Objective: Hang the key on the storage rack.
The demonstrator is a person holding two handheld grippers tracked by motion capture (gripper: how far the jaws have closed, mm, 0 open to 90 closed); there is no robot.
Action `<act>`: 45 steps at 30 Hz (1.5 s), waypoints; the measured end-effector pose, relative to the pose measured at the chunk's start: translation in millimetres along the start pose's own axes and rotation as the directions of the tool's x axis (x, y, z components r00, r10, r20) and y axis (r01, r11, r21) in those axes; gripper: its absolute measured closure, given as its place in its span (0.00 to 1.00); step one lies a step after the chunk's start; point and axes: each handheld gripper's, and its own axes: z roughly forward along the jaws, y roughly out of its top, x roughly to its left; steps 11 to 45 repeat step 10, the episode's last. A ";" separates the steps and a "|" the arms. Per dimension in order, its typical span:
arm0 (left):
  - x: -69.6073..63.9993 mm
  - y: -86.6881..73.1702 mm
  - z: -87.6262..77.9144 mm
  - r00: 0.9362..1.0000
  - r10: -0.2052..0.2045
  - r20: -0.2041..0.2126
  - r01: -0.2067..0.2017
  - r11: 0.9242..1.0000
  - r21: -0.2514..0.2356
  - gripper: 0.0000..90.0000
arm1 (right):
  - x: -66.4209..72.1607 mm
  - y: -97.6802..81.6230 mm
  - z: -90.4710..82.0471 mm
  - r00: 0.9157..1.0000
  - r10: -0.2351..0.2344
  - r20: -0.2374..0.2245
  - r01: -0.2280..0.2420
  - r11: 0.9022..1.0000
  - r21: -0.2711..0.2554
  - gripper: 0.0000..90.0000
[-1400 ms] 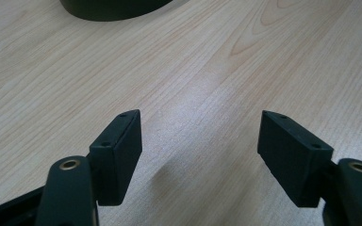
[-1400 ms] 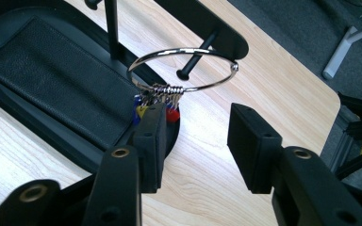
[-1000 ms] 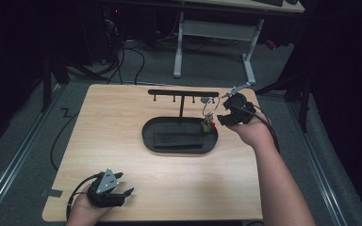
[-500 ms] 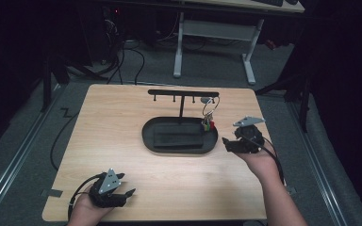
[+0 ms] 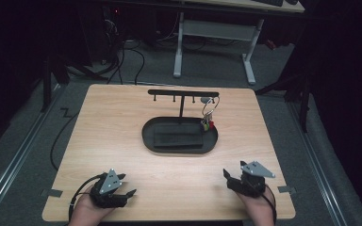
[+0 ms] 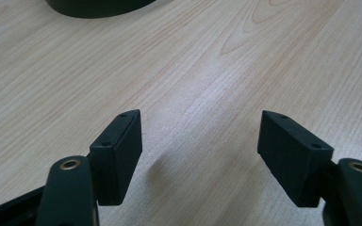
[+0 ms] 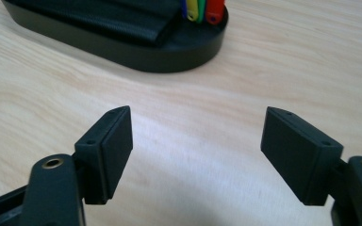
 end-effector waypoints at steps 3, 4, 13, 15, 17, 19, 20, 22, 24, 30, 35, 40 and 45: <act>-0.5 1.0 1.0 1.000 -0.005 -0.002 0.005 1.000 0.000 0.35 | 3.7 -18.8 -7.4 0.996 0.084 -0.031 -0.085 0.996 -0.015 0.29; -0.7 1.1 1.3 1.000 -0.004 -0.002 0.004 1.000 0.001 0.35 | 4.4 -18.5 -11.0 0.998 0.065 -0.022 -0.066 0.997 -0.044 0.31; -3.1 0.6 0.7 1.000 0.002 -0.009 -0.002 1.000 0.004 0.36 | -2.2 -23.1 -10.2 0.996 0.083 -0.026 -0.085 0.995 -0.050 0.30; -3.1 0.6 0.7 1.000 0.002 -0.009 -0.002 1.000 0.004 0.36 | -2.2 -23.1 -10.2 0.996 0.083 -0.026 -0.085 0.995 -0.050 0.30; -3.1 0.6 0.7 1.000 0.002 -0.009 -0.002 1.000 0.004 0.36 | -2.2 -23.1 -10.2 0.996 0.083 -0.026 -0.085 0.995 -0.050 0.30; -3.1 0.6 0.7 1.000 0.002 -0.009 -0.002 1.000 0.004 0.36 | -2.2 -23.1 -10.2 0.996 0.083 -0.026 -0.085 0.995 -0.050 0.30; -3.1 0.6 0.7 1.000 0.002 -0.009 -0.002 1.000 0.004 0.36 | -2.2 -23.1 -10.2 0.996 0.083 -0.026 -0.085 0.995 -0.050 0.30; -3.1 0.6 0.7 1.000 0.002 -0.009 -0.002 1.000 0.004 0.36 | -2.2 -23.1 -10.2 0.996 0.083 -0.026 -0.085 0.995 -0.050 0.30; -3.1 0.6 0.7 1.000 0.002 -0.009 -0.002 1.000 0.004 0.36 | -2.2 -23.1 -10.2 0.996 0.083 -0.026 -0.085 0.995 -0.050 0.30; -3.1 0.6 0.7 1.000 0.002 -0.009 -0.002 1.000 0.004 0.36 | -2.2 -23.1 -10.2 0.996 0.083 -0.026 -0.085 0.995 -0.050 0.30; -3.1 0.6 0.7 1.000 0.002 -0.009 -0.002 1.000 0.004 0.36 | -2.2 -23.1 -10.2 0.996 0.083 -0.026 -0.085 0.995 -0.050 0.30; -3.1 0.6 0.7 1.000 0.002 -0.009 -0.002 1.000 0.004 0.36 | -2.2 -23.1 -10.2 0.996 0.083 -0.026 -0.085 0.995 -0.050 0.30; -3.1 0.6 0.7 1.000 0.002 -0.009 -0.002 1.000 0.004 0.36 | -2.2 -23.1 -10.2 0.996 0.083 -0.026 -0.085 0.995 -0.050 0.30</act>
